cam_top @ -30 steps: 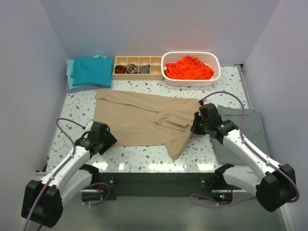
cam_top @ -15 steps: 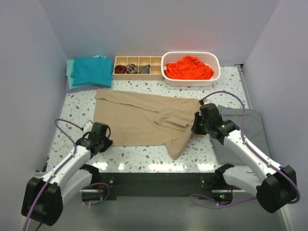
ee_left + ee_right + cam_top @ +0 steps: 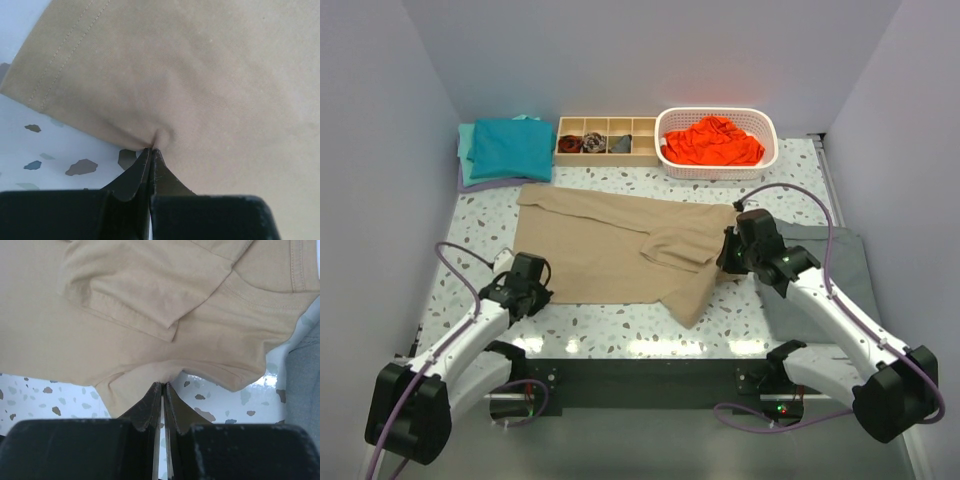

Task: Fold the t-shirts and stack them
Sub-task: Fold the tshirt

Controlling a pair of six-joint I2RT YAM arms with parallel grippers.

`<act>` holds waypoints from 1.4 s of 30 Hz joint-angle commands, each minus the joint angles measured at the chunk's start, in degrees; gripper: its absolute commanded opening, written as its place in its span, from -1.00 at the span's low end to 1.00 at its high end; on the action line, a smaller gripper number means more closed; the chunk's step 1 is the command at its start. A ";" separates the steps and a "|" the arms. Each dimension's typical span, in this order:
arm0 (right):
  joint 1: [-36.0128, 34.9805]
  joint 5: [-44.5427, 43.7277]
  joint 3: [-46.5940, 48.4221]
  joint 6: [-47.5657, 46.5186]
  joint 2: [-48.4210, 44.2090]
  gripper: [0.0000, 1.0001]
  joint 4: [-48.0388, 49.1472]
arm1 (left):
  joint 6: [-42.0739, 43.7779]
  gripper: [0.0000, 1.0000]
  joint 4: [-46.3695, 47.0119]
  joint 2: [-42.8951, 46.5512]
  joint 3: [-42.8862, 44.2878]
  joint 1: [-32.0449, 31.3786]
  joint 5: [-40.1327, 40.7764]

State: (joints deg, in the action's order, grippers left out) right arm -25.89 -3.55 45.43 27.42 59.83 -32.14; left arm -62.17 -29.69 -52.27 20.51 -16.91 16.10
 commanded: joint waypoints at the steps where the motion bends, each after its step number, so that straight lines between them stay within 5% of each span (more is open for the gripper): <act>1: -0.13 -2.68 3.43 -0.79 0.37 -0.86 1.03 | 5.48 -1.00 -3.08 -2.22 5.49 -0.06 6.13; 15: 0.05 -9.28 10.37 -3.95 12.06 -0.85 3.13 | 18.39 -1.00 5.61 -20.92 19.29 0.21 8.95; 30: 5.23 -8.41 19.95 -7.20 26.11 -0.89 2.96 | 35.00 -1.00 0.25 -32.37 38.19 4.25 7.55; 33: 6.11 -8.23 21.28 -7.55 28.31 -0.89 4.01 | 38.26 -0.86 -2.45 -35.43 42.14 5.92 3.16; 37: 6.82 -8.31 24.17 -8.26 32.70 -0.54 4.19 | 40.81 -0.61 -4.93 -41.41 45.93 6.27 1.83; 39: 7.17 -9.45 23.84 -8.43 32.89 -0.40 5.32 | 40.47 -0.15 -5.02 -43.00 45.50 6.27 4.01; 40: 7.34 -9.37 23.13 -8.44 32.20 -0.09 7.42 | 40.20 0.07 -4.94 -43.09 45.41 6.27 4.55; 41: 7.52 -9.37 22.86 -8.61 31.75 0.00 7.27 | 39.59 0.30 -5.81 -43.09 45.49 6.27 5.43; 42: 7.43 -9.98 22.51 -8.96 30.97 0.05 7.18 | 38.71 0.35 -6.51 -43.09 45.67 6.27 7.52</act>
State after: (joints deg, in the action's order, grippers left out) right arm -18.98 -11.44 67.37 19.88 92.88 -28.42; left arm -23.53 -32.32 -95.26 65.25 -10.94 19.70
